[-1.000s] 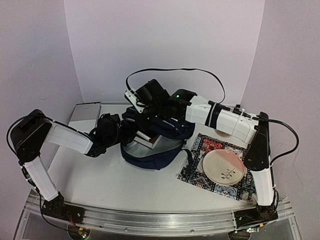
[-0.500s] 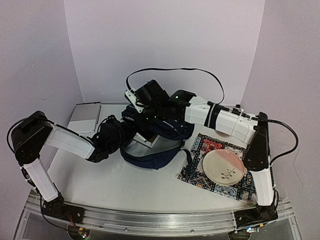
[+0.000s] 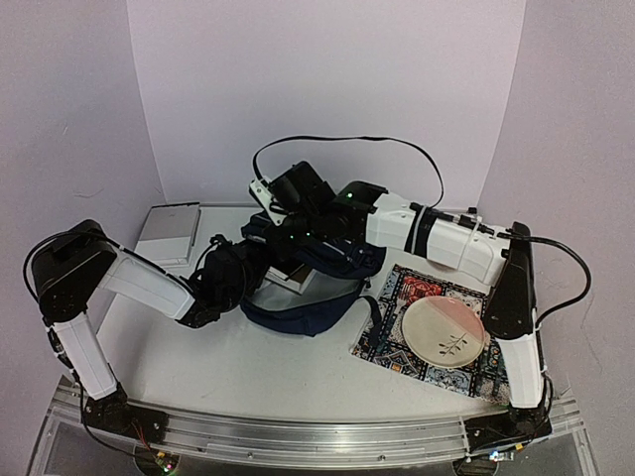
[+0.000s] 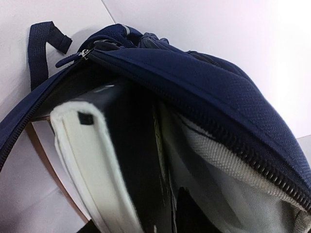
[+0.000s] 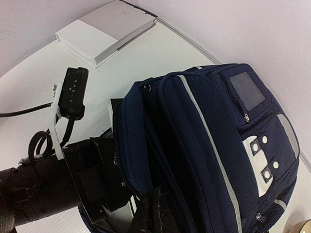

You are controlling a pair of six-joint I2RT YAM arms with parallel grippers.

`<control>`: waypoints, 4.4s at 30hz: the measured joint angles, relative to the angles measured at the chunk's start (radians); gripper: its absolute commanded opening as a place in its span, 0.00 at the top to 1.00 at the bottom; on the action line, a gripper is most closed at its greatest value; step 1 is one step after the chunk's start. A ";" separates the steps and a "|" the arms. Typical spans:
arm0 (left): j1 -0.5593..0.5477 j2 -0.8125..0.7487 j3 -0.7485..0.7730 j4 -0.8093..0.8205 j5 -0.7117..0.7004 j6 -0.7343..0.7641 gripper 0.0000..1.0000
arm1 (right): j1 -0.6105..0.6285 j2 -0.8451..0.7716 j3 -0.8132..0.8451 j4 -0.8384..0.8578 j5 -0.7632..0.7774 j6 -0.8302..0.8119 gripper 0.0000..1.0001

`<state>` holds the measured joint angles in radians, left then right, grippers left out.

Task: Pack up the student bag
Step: Place the book in the largest pocket of the bag, then adjust the book in the largest pocket of the bag, then place the largest pocket of the student bag.

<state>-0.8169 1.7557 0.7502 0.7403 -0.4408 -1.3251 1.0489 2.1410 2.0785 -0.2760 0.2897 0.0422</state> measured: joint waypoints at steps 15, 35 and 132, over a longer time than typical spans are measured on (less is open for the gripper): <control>0.000 -0.108 -0.108 -0.031 0.054 0.099 0.49 | -0.021 0.000 -0.046 0.024 0.006 0.004 1.00; 0.005 0.033 0.113 -0.129 0.091 0.072 0.40 | -0.030 -0.002 -0.046 0.053 -0.028 0.011 1.00; 0.324 -0.330 0.003 -0.712 0.474 0.546 0.23 | -0.116 -0.044 -0.355 0.098 -0.023 0.044 0.93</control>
<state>-0.4926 1.4253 0.7535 0.0278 0.0334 -0.7790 0.9327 2.0969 1.7233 -0.1783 0.2669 0.0866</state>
